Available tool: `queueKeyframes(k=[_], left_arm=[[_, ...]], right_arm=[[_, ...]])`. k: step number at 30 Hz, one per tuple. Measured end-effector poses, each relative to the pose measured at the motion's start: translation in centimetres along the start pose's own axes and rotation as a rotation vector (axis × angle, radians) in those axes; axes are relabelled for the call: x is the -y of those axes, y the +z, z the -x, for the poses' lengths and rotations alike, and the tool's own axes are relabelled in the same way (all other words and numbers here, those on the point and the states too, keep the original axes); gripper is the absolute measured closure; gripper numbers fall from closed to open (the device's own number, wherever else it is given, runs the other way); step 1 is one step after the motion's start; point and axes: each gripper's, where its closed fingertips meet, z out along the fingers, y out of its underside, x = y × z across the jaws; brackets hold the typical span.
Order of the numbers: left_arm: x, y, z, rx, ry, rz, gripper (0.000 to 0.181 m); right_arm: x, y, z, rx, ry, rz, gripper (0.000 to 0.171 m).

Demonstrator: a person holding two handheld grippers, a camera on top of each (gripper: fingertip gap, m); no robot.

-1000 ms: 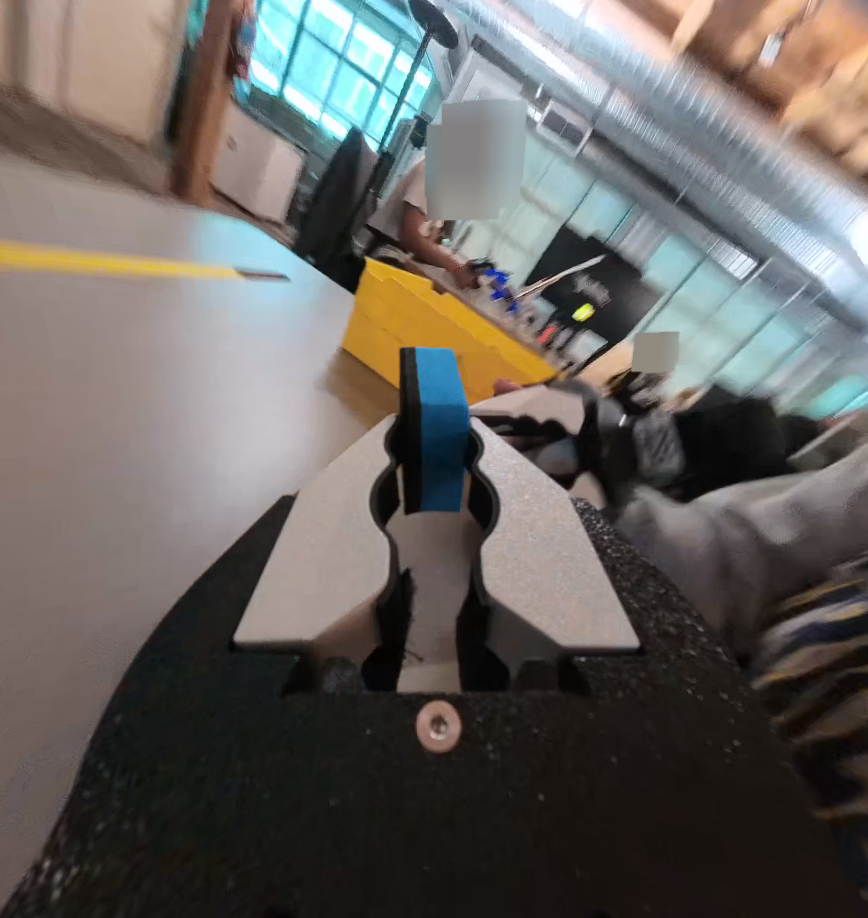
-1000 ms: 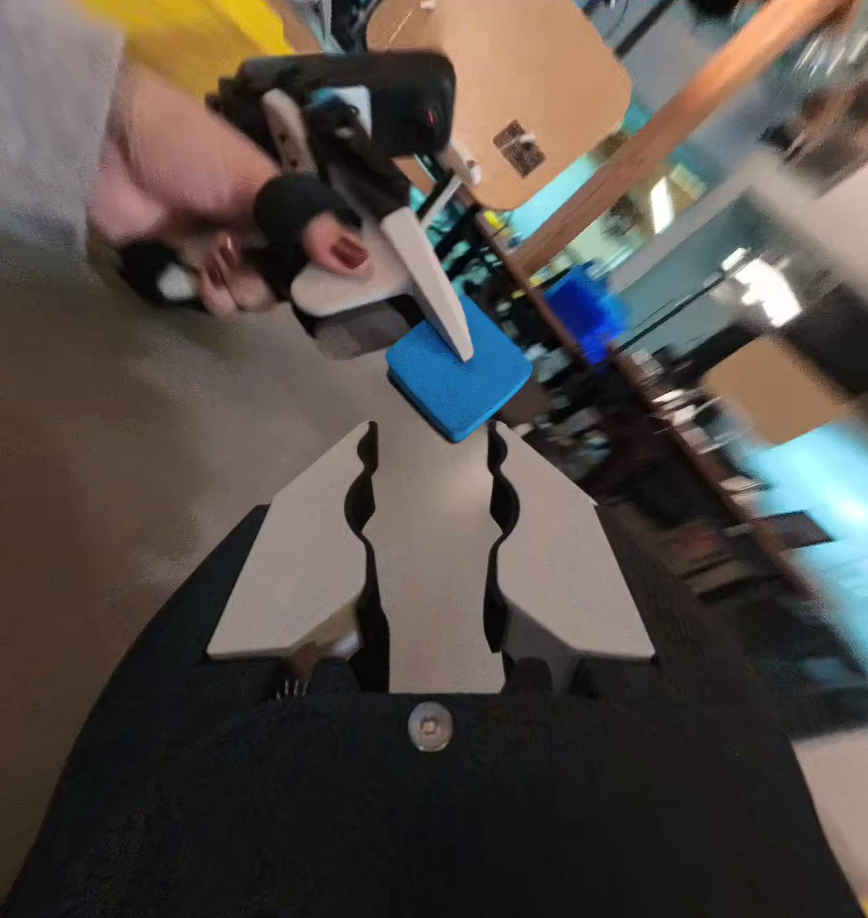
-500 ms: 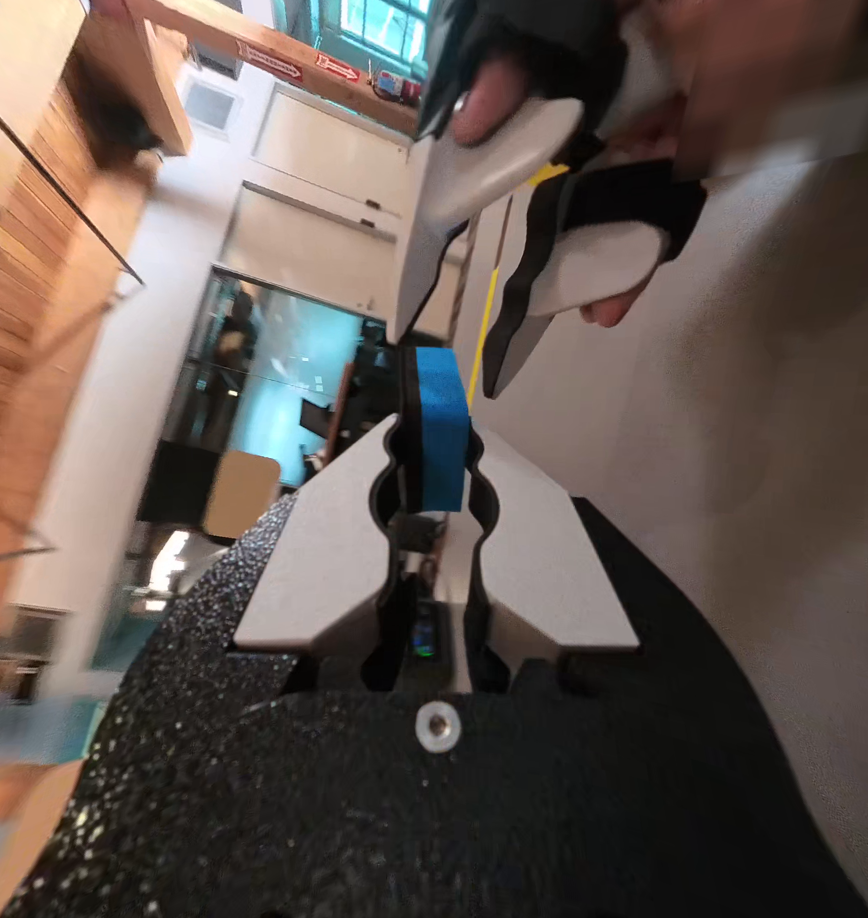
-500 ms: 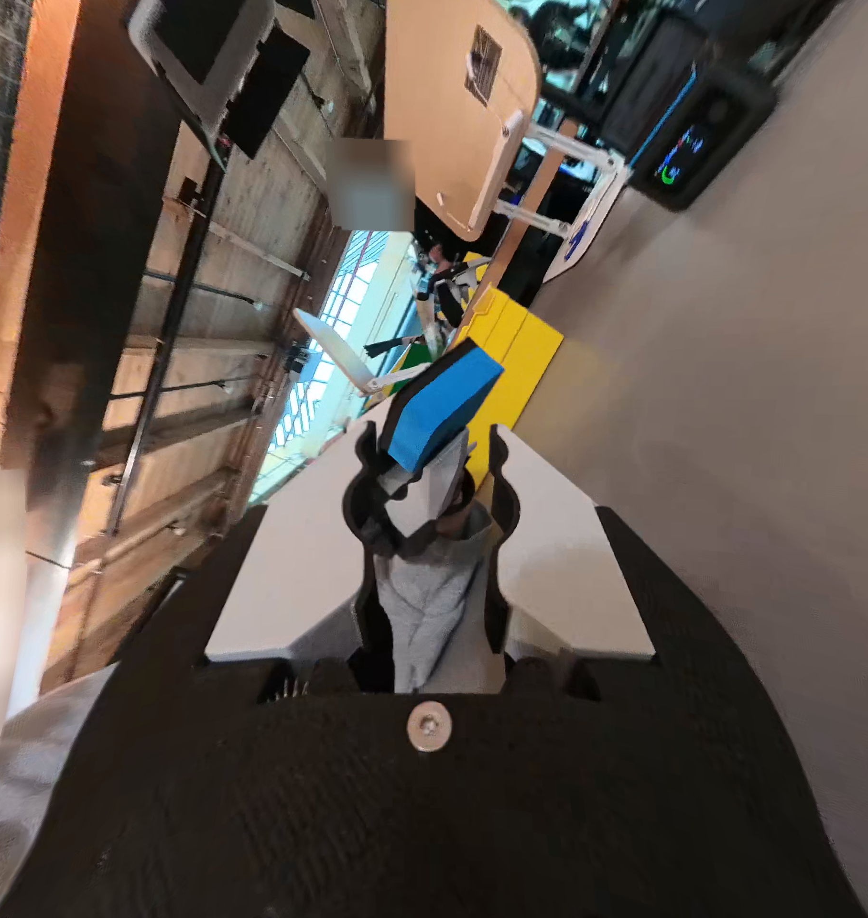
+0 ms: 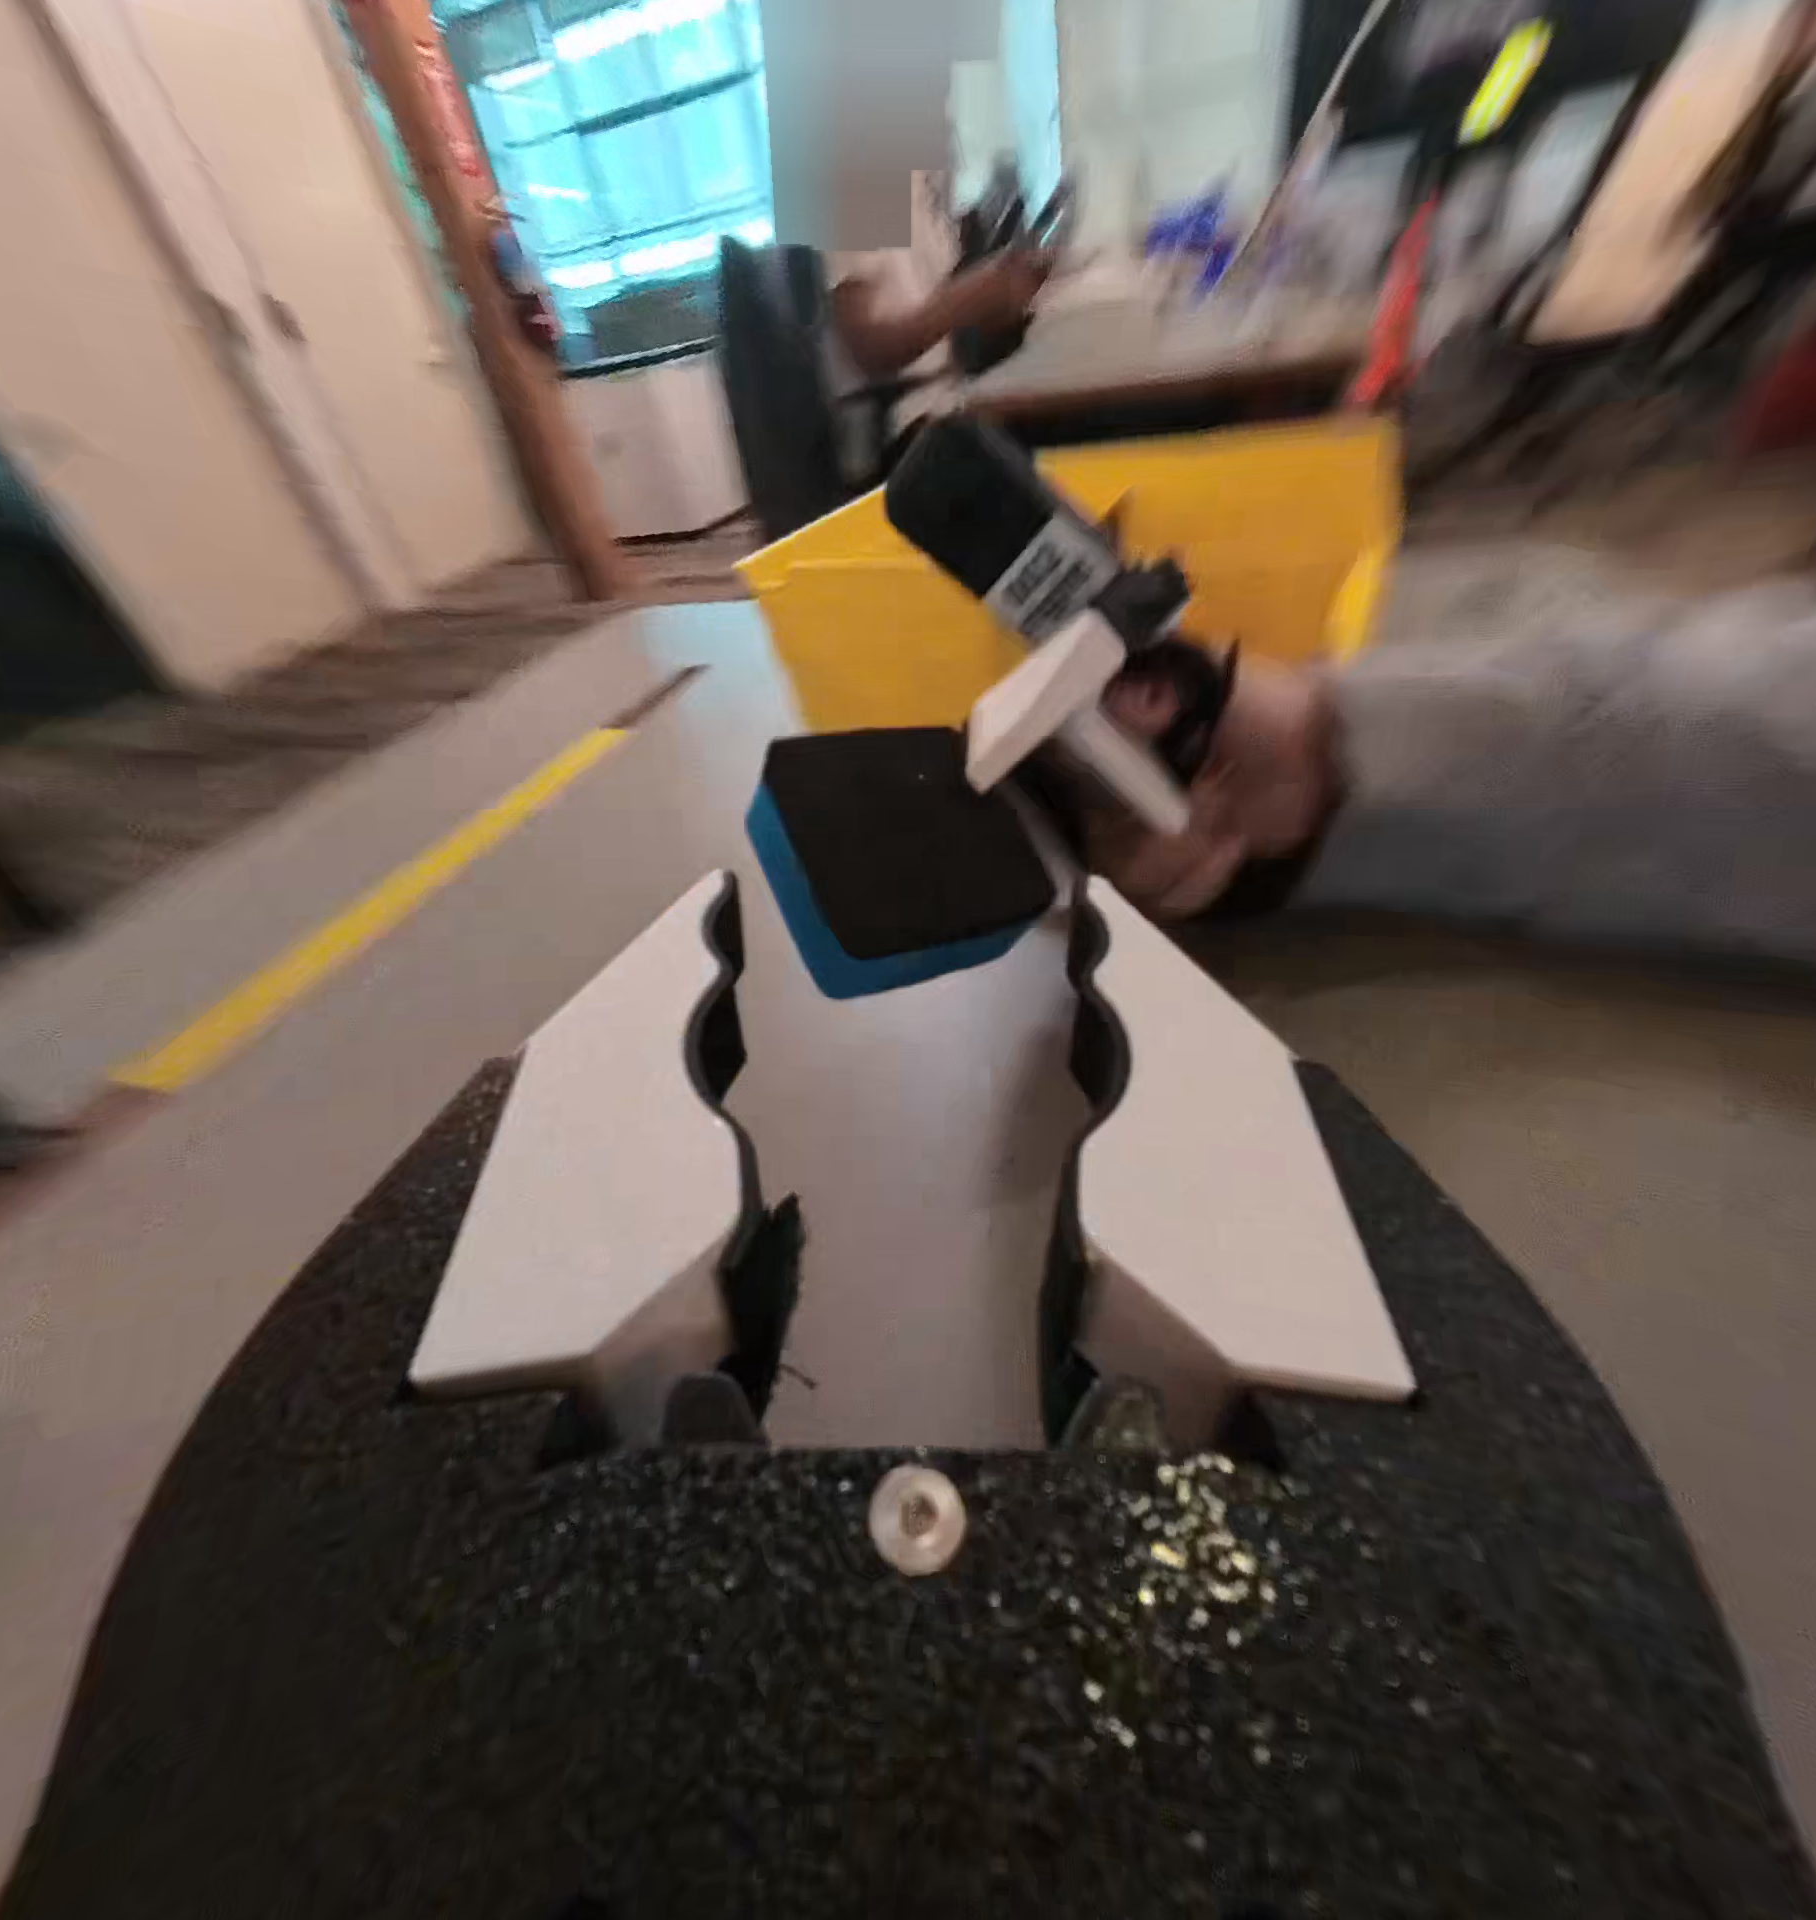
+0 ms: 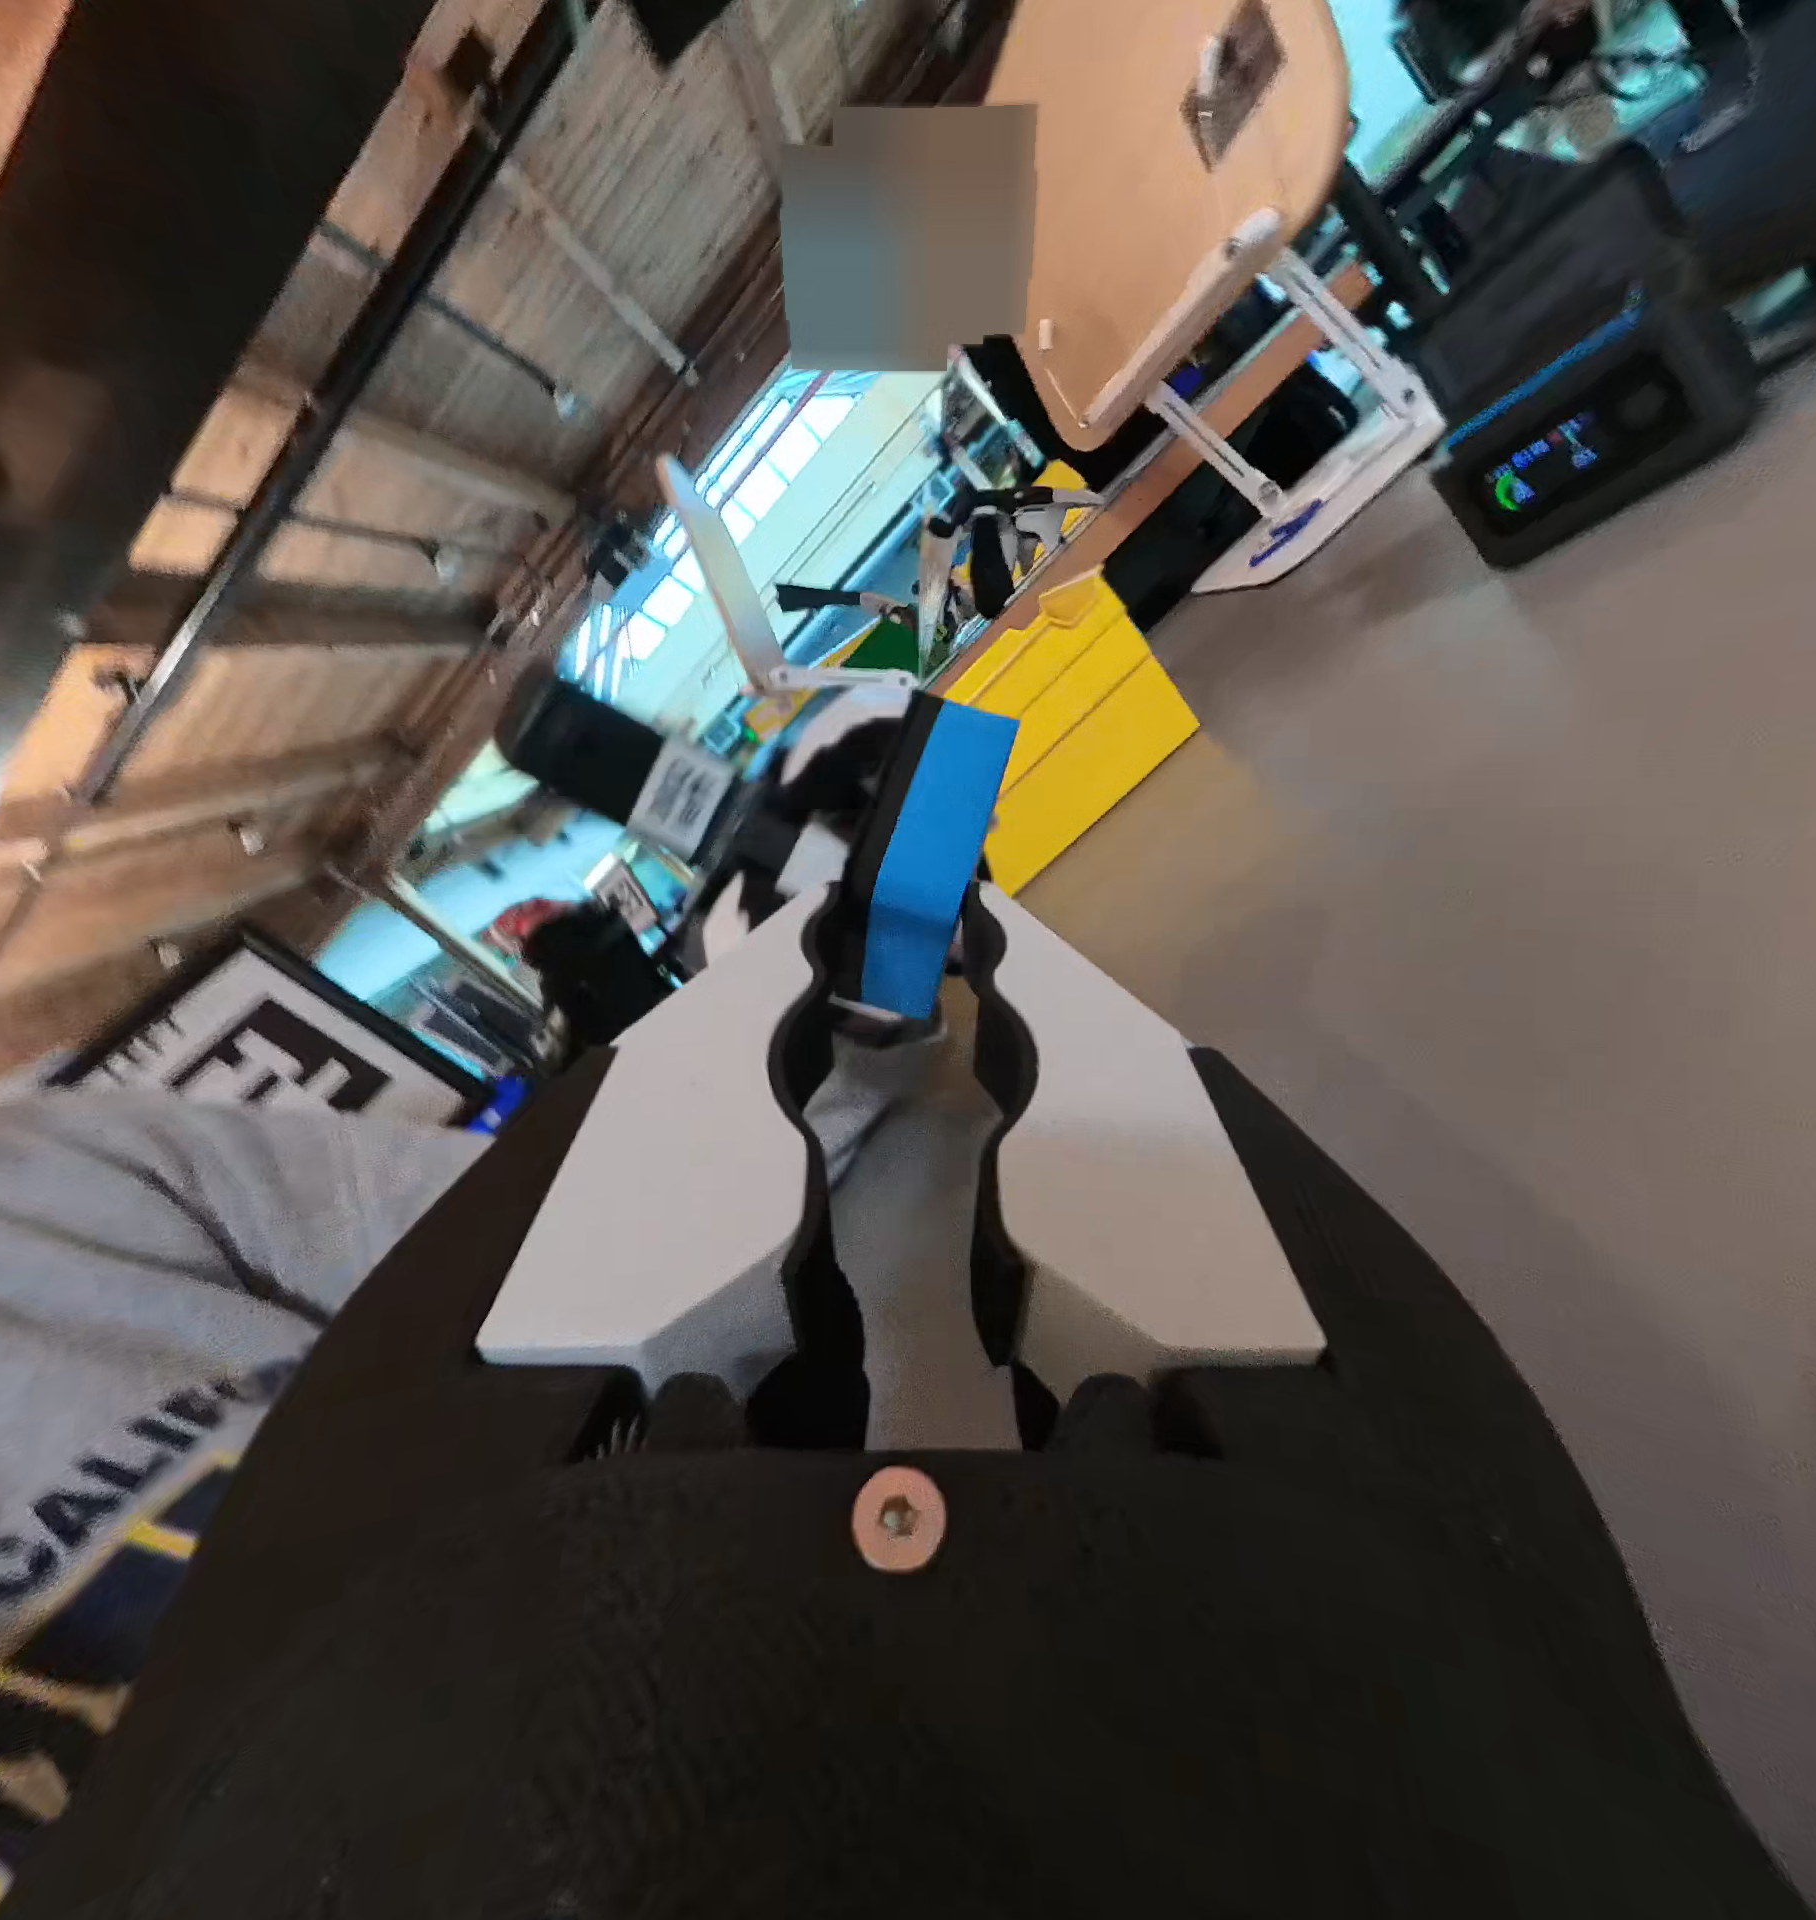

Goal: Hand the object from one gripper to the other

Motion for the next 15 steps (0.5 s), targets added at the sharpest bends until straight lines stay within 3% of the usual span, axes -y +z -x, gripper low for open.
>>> queueKeyframes(k=[3,5,8,11,15], left_arm=[[0.9,-1.0,-0.4,-0.258,-0.442,-0.134,0.133],[1.0,-1.4,-0.5,-0.362,-0.595,-0.18,0.138],[0.0,-1.2,-1.6,-0.447,-0.64,-0.126,0.152],[-0.9,-0.5,-2.5,-0.471,-0.634,-0.066,0.154],[-0.5,0.0,-1.1,-0.356,-0.579,-0.126,0.162]], right_arm=[[-0.5,0.0,1.3,0.046,-0.177,0.047,0.151],[-1.1,0.0,1.8,0.063,-0.256,0.078,0.151],[-1.8,0.1,2.0,0.07,-0.319,0.109,0.151],[-2.5,0.2,1.9,0.061,-0.355,0.158,0.15],[-1.6,0.3,1.3,0.01,-0.329,0.11,0.151]])
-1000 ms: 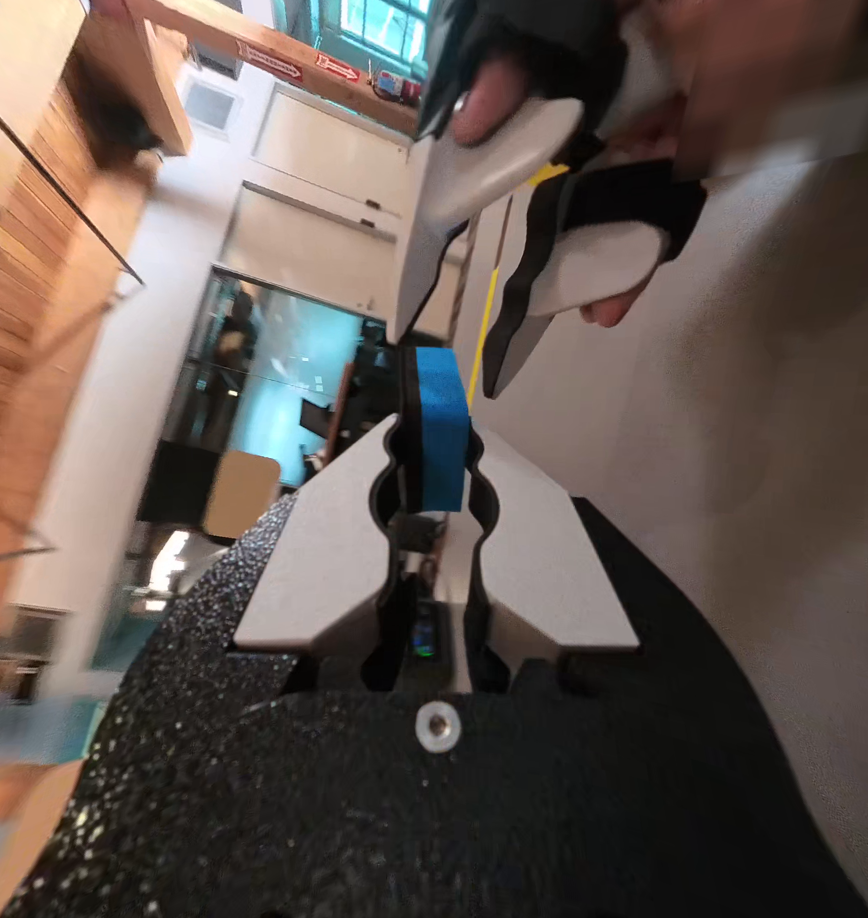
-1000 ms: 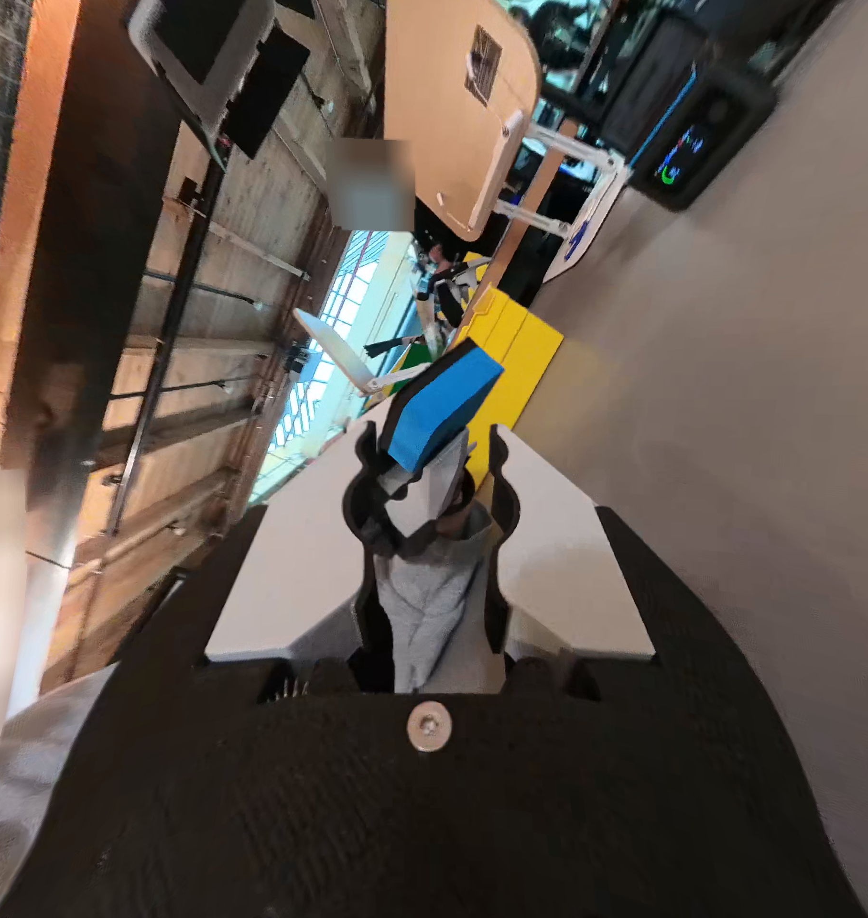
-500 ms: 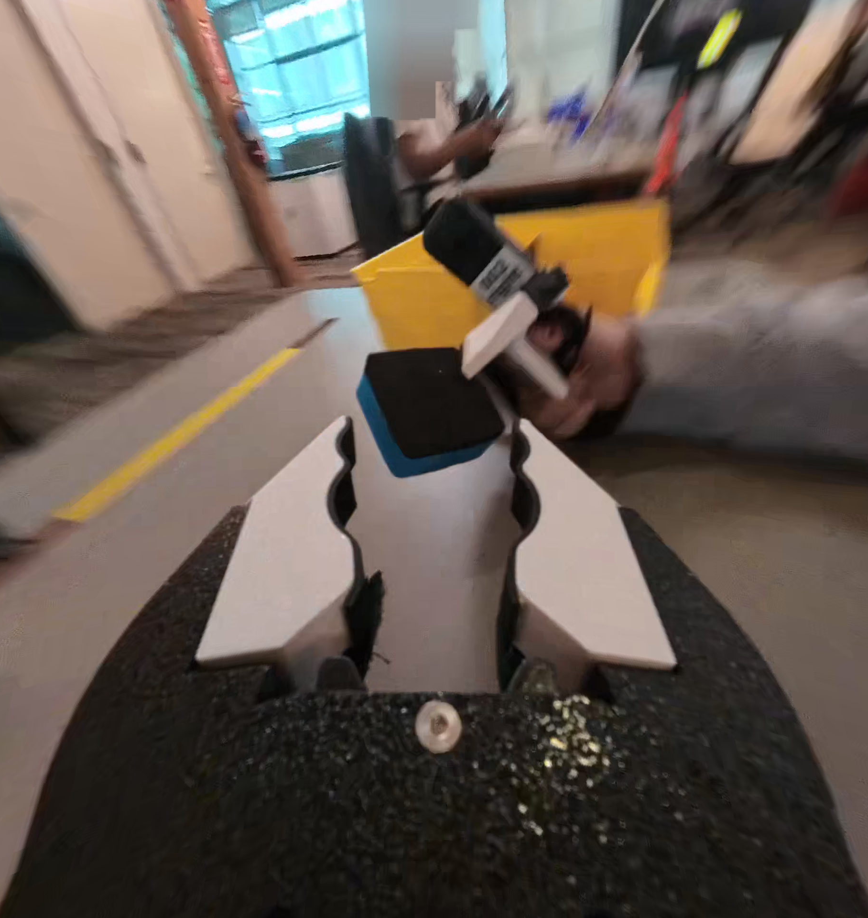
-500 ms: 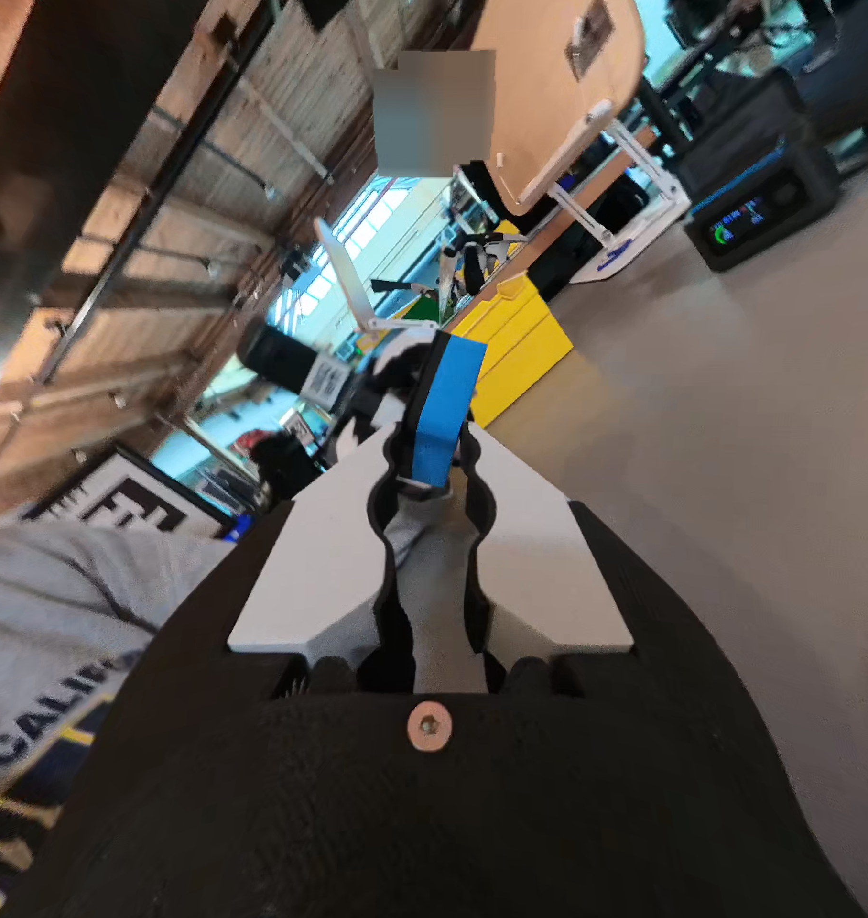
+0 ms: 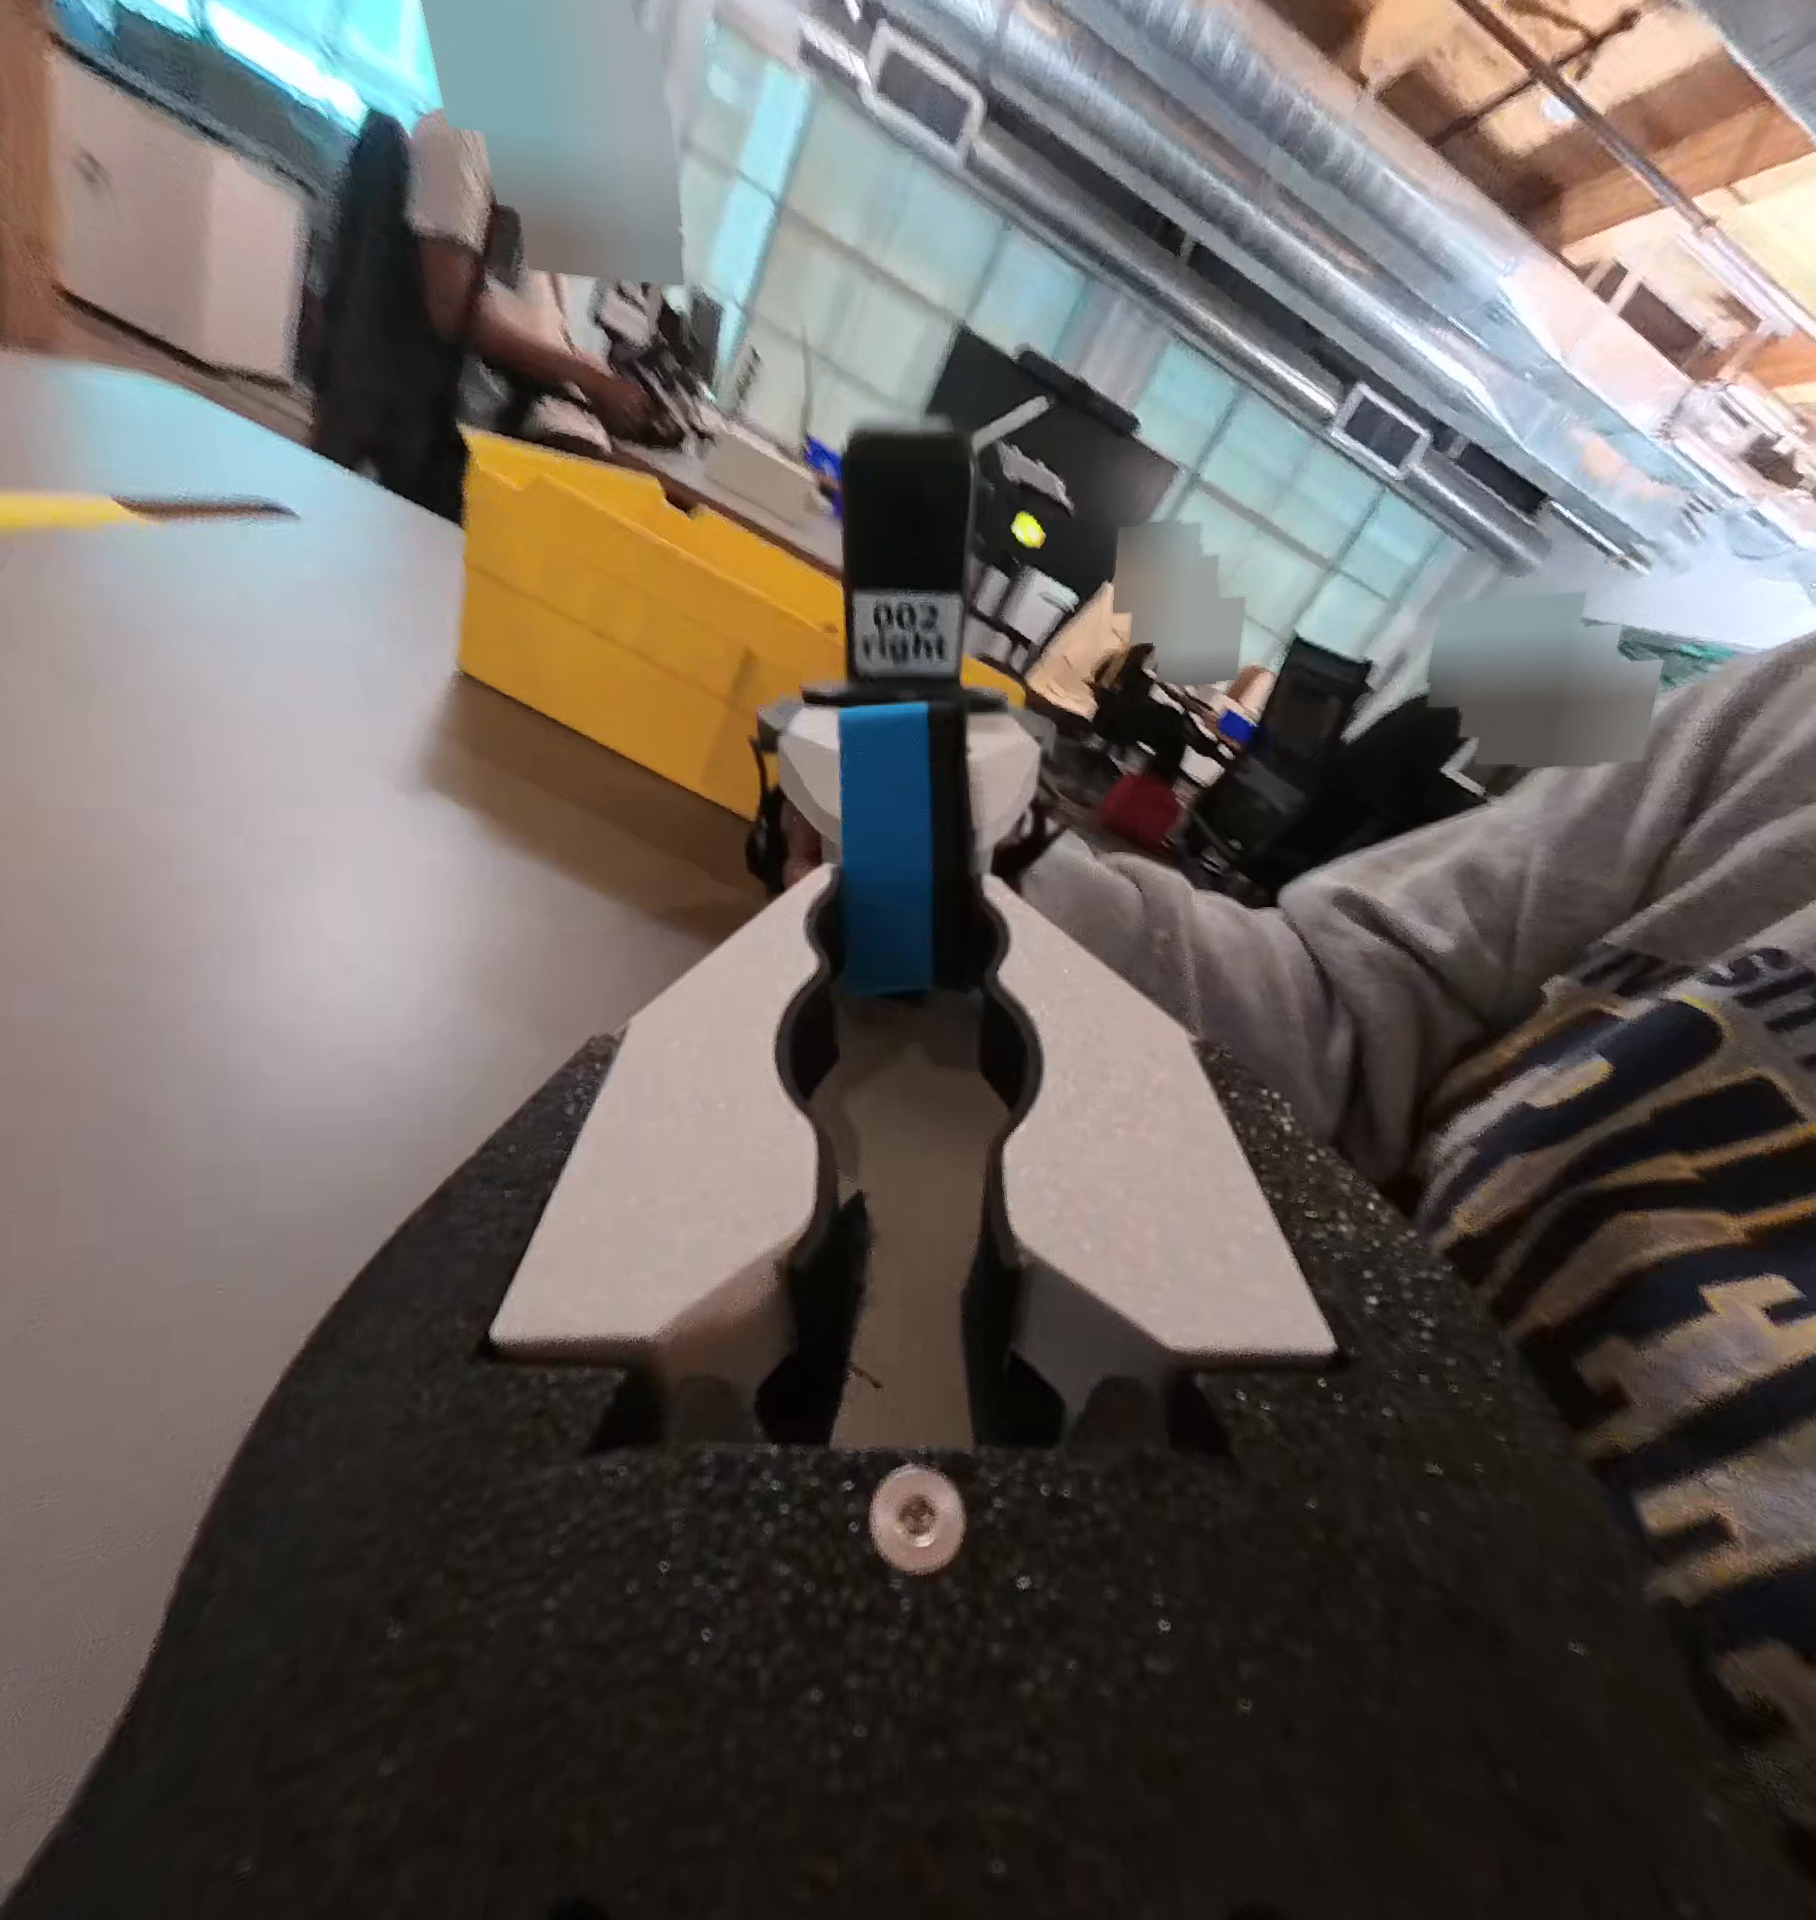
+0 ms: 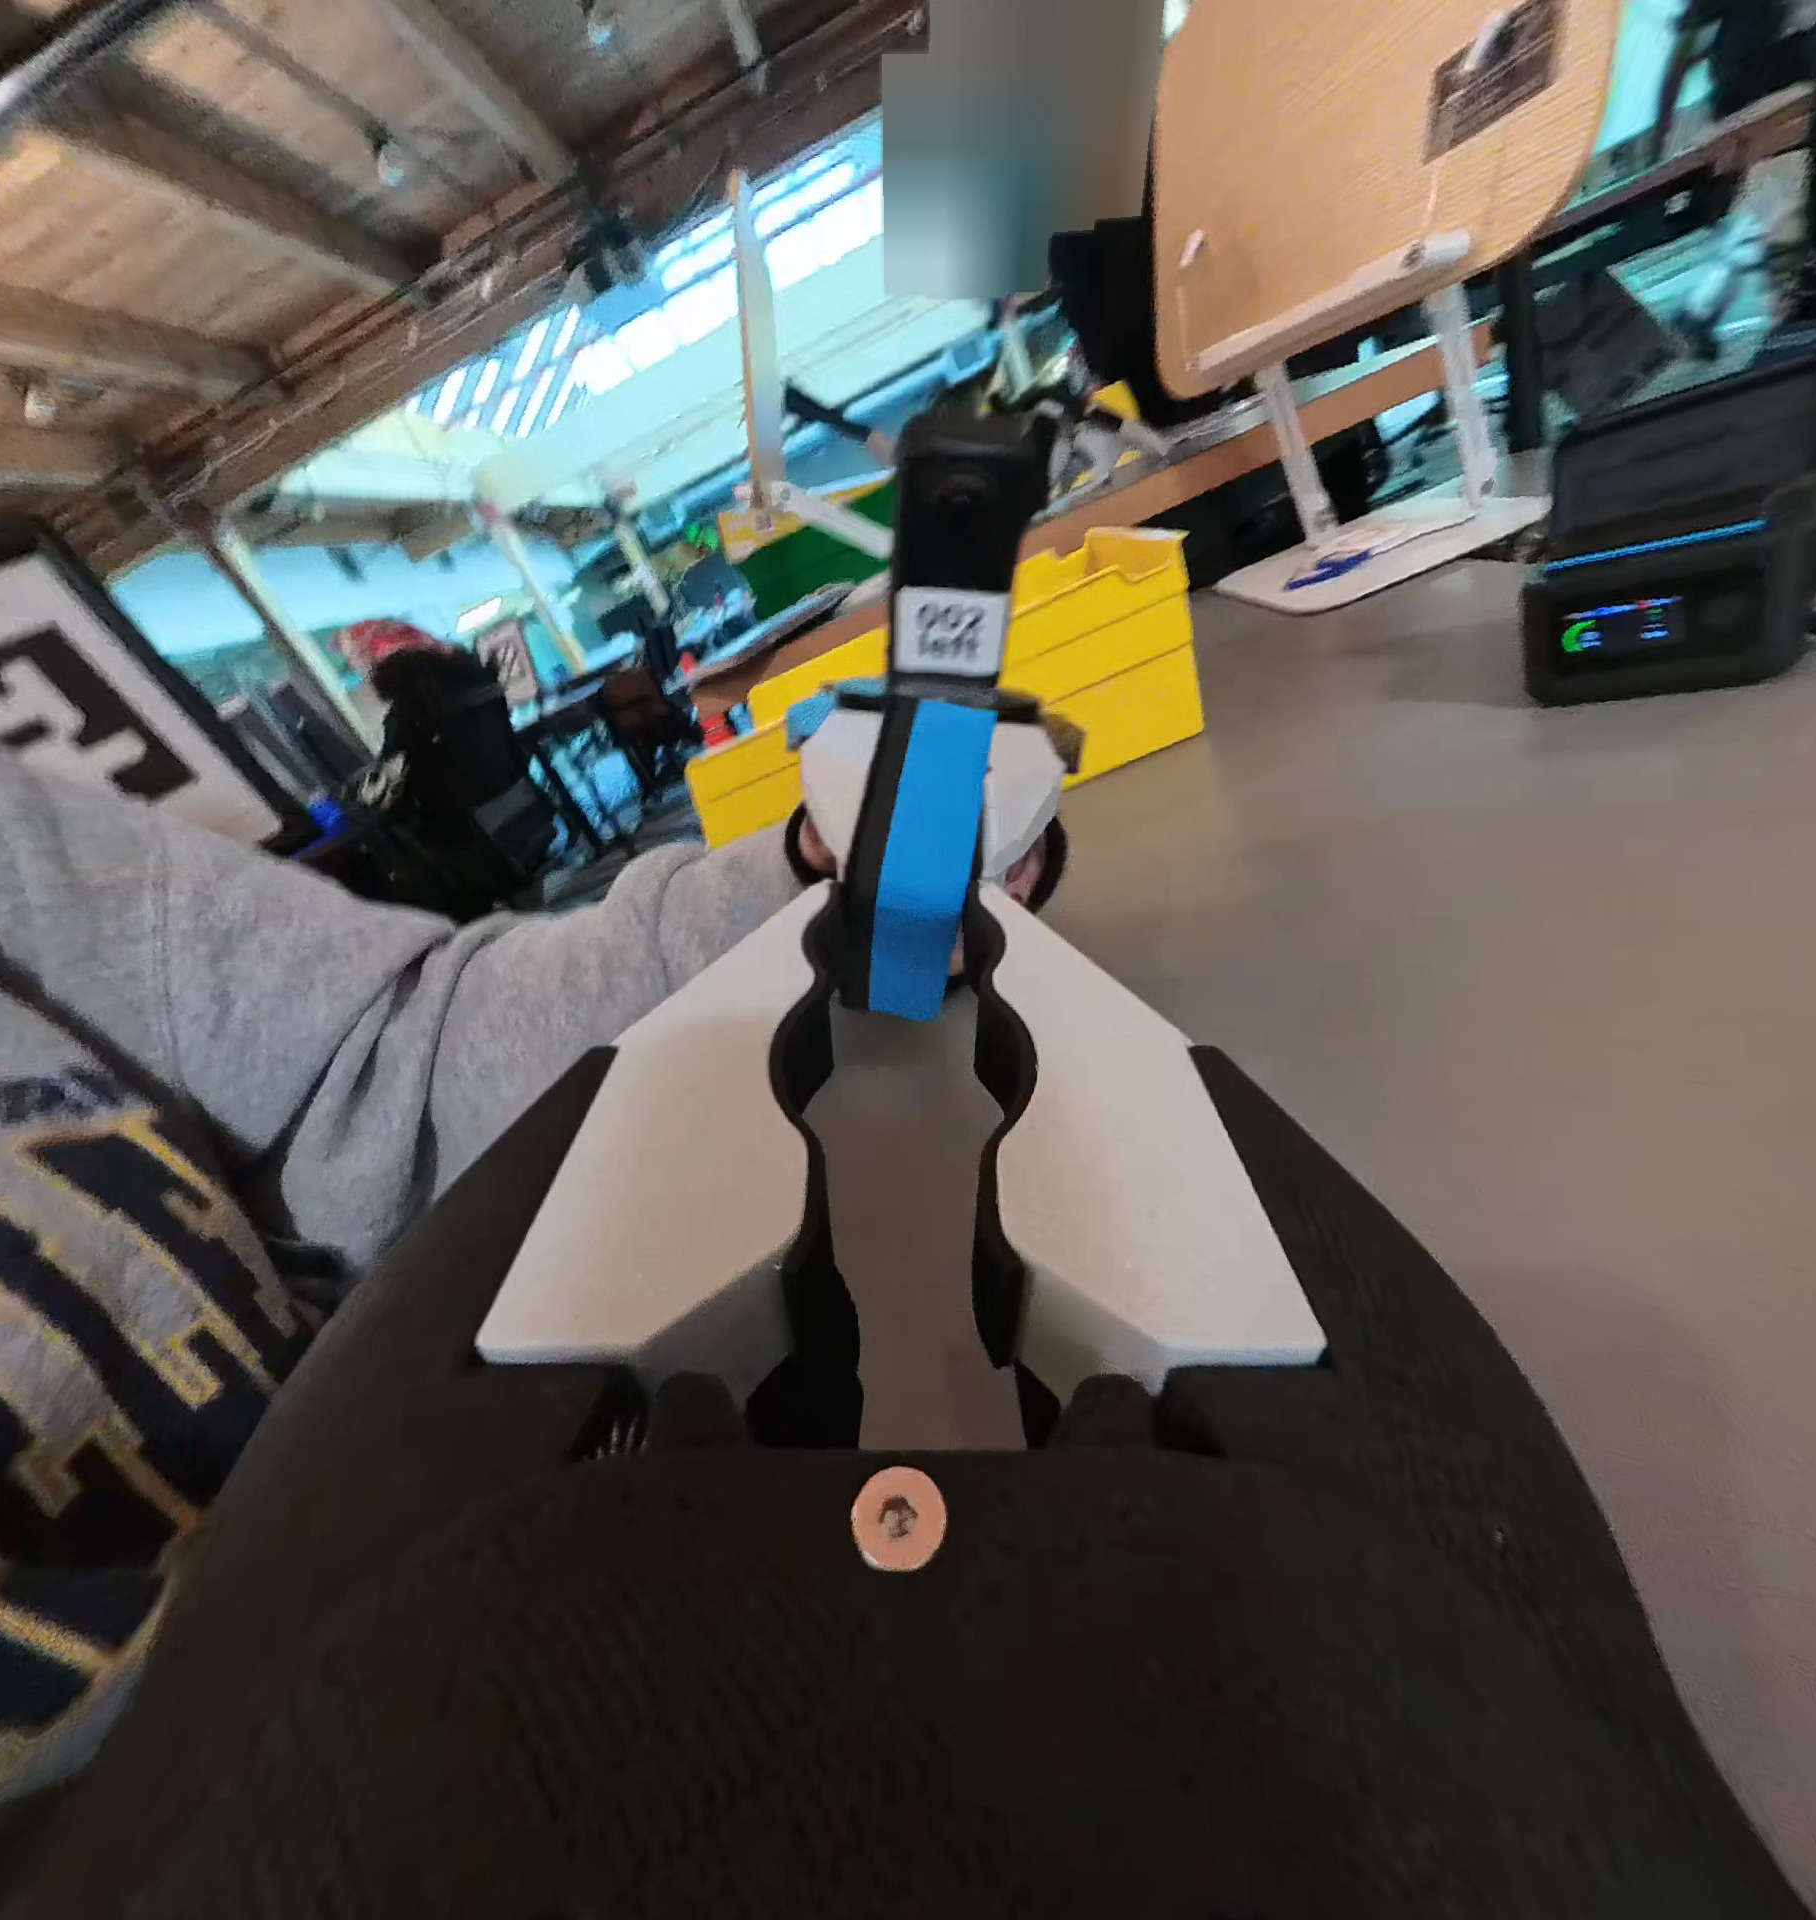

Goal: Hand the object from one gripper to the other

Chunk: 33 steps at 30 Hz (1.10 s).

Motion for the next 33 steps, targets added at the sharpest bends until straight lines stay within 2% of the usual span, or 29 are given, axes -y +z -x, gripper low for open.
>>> queueKeyframes(k=[1,4,8,14,15,17,21,23,26,27,29,30,33], left_arm=[[0.7,-0.1,0.2,0.018,0.021,-0.046,0.162],[3.8,-1.0,-0.2,0.024,0.071,-0.262,0.162],[5.7,-1.8,-0.7,-0.012,0.054,-0.457,0.162],[5.4,-0.5,-1.0,-0.068,-0.007,-0.505,0.161],[5.1,-0.2,-0.9,-0.071,-0.018,-0.488,0.161],[4.9,-0.1,-0.6,-0.065,-0.037,-0.475,0.161],[4.7,-0.5,-0.2,-0.01,0.052,-0.435,0.157],[4.8,-1.0,0.6,0.116,0.166,-0.411,0.132],[4.5,-0.6,0.6,0.215,0.313,-0.344,0.114],[4.2,-0.2,0.3,0.221,0.347,-0.315,0.114],[3.5,0.5,0.3,0.254,0.415,-0.264,0.129],[3.4,0.6,0.6,0.283,0.439,-0.246,0.127],[3.4,0.3,1.2,0.322,0.441,-0.234,0.129]], right_arm=[[0.5,-0.1,-0.5,-0.021,0.026,-0.033,0.15],[0.5,0.3,-1.5,-0.068,0.079,-0.053,0.13],[1.9,1.5,-0.9,-0.051,0.097,-0.182,0.131],[3.8,2.4,-0.1,-0.057,0.087,-0.369,0.131],[4.2,2.1,0.0,-0.057,0.087,-0.407,0.133],[4.4,1.9,0.1,-0.073,0.063,-0.422,0.15],[4.3,2.3,0.1,-0.171,-0.029,-0.302,0.151],[4.5,2.0,0.6,-0.248,-0.129,-0.197,0.152],[4.4,0.8,2.0,-0.368,-0.303,0.021,0.152],[4.2,0.1,2.6,-0.399,-0.354,0.095,0.151],[4.3,-1.9,4.2,-0.426,-0.426,0.224,0.151],[4.6,-3.3,5.2,-0.432,-0.451,0.266,0.151],[6.2,-9.5,6.5,-0.554,-0.498,0.385,0.151]])
